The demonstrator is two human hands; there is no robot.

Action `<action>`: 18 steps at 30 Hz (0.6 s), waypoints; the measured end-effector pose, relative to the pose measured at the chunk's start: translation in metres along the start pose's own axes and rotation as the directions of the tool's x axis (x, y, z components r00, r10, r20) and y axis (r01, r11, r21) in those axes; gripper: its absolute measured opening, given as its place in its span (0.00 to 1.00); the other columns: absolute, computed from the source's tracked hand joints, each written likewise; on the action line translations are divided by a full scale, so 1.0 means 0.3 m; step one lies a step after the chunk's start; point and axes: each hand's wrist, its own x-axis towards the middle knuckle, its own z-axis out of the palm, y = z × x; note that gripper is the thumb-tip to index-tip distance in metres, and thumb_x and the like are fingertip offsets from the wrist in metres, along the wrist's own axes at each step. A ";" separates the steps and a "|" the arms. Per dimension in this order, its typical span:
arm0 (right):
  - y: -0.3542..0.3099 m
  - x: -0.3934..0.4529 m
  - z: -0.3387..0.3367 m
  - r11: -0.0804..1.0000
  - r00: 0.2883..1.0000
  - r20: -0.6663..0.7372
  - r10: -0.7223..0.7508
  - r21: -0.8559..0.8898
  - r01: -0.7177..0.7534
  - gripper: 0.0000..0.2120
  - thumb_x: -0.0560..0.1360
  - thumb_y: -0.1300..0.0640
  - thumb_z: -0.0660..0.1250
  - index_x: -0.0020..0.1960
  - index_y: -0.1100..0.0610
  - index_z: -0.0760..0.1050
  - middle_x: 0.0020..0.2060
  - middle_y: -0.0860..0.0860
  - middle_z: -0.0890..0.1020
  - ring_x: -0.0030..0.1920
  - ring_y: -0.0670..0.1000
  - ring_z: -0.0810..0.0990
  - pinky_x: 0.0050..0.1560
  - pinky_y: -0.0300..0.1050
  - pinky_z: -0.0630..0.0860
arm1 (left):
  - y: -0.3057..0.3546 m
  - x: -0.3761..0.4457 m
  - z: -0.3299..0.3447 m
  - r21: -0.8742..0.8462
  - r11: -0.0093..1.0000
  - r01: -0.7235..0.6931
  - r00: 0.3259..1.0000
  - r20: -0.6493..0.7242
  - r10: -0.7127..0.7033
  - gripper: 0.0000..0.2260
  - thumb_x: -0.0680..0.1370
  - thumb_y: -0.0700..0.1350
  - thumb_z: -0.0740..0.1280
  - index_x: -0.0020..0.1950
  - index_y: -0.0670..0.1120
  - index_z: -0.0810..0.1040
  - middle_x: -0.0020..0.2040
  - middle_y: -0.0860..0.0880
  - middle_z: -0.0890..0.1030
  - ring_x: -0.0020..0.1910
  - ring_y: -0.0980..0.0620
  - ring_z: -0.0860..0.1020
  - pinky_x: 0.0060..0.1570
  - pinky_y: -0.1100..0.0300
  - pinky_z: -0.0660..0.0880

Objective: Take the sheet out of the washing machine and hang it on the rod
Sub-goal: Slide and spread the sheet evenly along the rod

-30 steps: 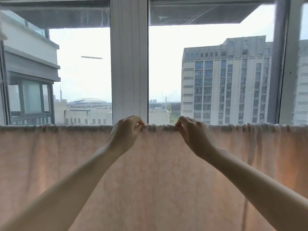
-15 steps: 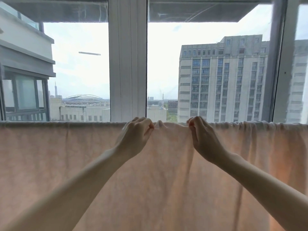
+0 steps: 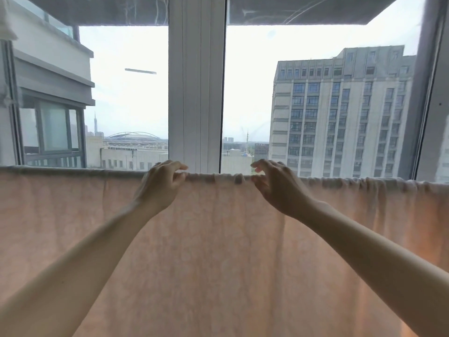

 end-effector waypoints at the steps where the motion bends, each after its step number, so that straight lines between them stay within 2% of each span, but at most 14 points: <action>1: -0.003 0.010 0.008 1.000 1.000 0.005 -0.005 -0.007 0.005 0.14 0.79 0.53 0.63 0.63 0.56 0.73 0.54 0.52 0.82 0.52 0.52 0.80 0.54 0.52 0.78 | -0.011 0.000 -0.007 -0.010 1.000 0.011 1.000 0.001 -0.011 0.09 0.80 0.45 0.65 0.57 0.45 0.81 0.53 0.48 0.83 0.53 0.49 0.79 0.54 0.54 0.74; 4: -0.018 0.022 0.025 1.000 1.000 0.016 -0.011 -0.019 0.012 0.09 0.79 0.54 0.64 0.54 0.58 0.77 0.47 0.52 0.82 0.43 0.50 0.81 0.47 0.49 0.80 | -0.016 0.001 -0.021 -0.035 0.999 0.028 1.000 -0.010 -0.028 0.06 0.79 0.43 0.67 0.52 0.44 0.83 0.47 0.49 0.84 0.47 0.53 0.80 0.51 0.57 0.75; 6: -0.025 0.017 0.026 1.000 1.000 0.025 0.002 -0.023 -0.002 0.06 0.80 0.55 0.62 0.50 0.58 0.74 0.41 0.50 0.81 0.37 0.49 0.80 0.42 0.47 0.80 | -0.007 0.005 -0.020 0.010 1.000 0.022 1.000 -0.019 -0.022 0.04 0.79 0.42 0.67 0.50 0.45 0.81 0.43 0.49 0.84 0.43 0.52 0.81 0.47 0.56 0.76; 8: -0.018 0.010 0.029 0.998 0.999 0.051 0.015 -0.060 -0.012 0.03 0.81 0.59 0.60 0.48 0.56 0.69 0.37 0.49 0.78 0.32 0.48 0.78 0.37 0.46 0.80 | 0.008 0.007 -0.013 0.086 0.996 0.024 1.000 -0.007 -0.024 0.04 0.80 0.42 0.64 0.48 0.45 0.78 0.38 0.49 0.82 0.38 0.50 0.80 0.38 0.57 0.74; 11: -0.002 0.007 0.022 0.998 0.996 0.069 0.062 -0.036 -0.060 0.10 0.80 0.68 0.56 0.46 0.55 0.64 0.33 0.50 0.74 0.28 0.47 0.74 0.30 0.40 0.74 | 0.041 0.008 0.005 0.161 0.986 0.036 0.999 -0.017 -0.033 0.04 0.82 0.44 0.60 0.49 0.47 0.72 0.35 0.50 0.79 0.35 0.49 0.78 0.37 0.56 0.71; 13: 0.002 0.012 -0.011 0.985 0.990 -0.012 0.139 0.108 -0.137 0.08 0.81 0.68 0.54 0.46 0.57 0.65 0.33 0.52 0.74 0.29 0.48 0.72 0.27 0.41 0.70 | 0.072 0.002 0.017 0.115 0.993 0.011 0.998 -0.057 -0.005 0.05 0.83 0.44 0.58 0.50 0.46 0.71 0.33 0.51 0.77 0.31 0.51 0.76 0.34 0.56 0.73; 15: 0.007 0.006 -0.046 0.961 0.973 -0.147 0.178 0.238 -0.140 0.07 0.82 0.65 0.54 0.46 0.60 0.65 0.33 0.55 0.74 0.29 0.50 0.70 0.28 0.44 0.69 | 0.109 -0.008 0.028 0.012 1.000 -0.027 0.990 -0.138 0.028 0.05 0.83 0.44 0.57 0.50 0.46 0.70 0.30 0.52 0.75 0.27 0.54 0.75 0.30 0.58 0.70; 17: 0.021 -0.023 -0.050 0.974 0.970 -0.221 0.103 0.219 -0.053 0.06 0.82 0.64 0.54 0.46 0.59 0.64 0.31 0.56 0.74 0.27 0.54 0.71 0.27 0.45 0.71 | 0.138 -0.020 0.050 -0.053 0.995 -0.082 0.986 -0.149 0.073 0.05 0.84 0.44 0.57 0.49 0.48 0.69 0.31 0.51 0.76 0.28 0.52 0.75 0.30 0.58 0.70; 18: 0.030 -0.044 -0.040 0.985 0.975 -0.213 0.061 0.172 -0.024 0.06 0.82 0.64 0.54 0.46 0.57 0.62 0.31 0.56 0.74 0.28 0.56 0.72 0.26 0.48 0.73 | 0.147 -0.029 0.065 -0.051 0.992 -0.112 0.988 -0.114 0.106 0.04 0.84 0.44 0.57 0.49 0.48 0.68 0.34 0.51 0.77 0.31 0.51 0.76 0.32 0.56 0.73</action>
